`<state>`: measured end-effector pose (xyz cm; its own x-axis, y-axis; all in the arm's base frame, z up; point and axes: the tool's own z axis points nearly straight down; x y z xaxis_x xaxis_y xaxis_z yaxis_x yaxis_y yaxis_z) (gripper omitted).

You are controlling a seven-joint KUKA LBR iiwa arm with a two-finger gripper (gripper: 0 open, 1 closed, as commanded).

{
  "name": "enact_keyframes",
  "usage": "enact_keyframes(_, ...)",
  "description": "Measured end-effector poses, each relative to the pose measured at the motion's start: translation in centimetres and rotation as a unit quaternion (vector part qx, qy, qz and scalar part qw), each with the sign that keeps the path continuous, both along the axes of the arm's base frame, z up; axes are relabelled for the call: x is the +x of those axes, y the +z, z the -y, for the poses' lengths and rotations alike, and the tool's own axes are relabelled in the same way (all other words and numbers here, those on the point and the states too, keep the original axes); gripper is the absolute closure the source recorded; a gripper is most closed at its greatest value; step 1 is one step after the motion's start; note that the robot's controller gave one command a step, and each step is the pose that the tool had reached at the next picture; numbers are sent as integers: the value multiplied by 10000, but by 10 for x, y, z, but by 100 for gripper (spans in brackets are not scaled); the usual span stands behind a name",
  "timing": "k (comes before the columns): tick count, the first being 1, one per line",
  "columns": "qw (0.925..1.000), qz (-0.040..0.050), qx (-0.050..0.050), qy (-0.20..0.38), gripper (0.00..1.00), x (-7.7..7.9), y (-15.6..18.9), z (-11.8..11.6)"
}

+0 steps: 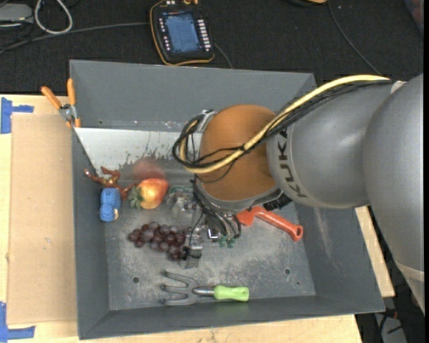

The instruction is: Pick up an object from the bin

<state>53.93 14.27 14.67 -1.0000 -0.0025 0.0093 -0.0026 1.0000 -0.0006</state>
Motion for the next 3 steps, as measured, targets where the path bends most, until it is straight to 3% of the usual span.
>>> enact_keyframes(1, 10000, 35, 4, -26, 0, 2, 4, 1)
enact_keyframes(2, 10000, 19, 8, 25, 0, 19, -78, 11)
enact_keyframes(3, 9997, 67, 18, -216, 0, 7, -77, 6)
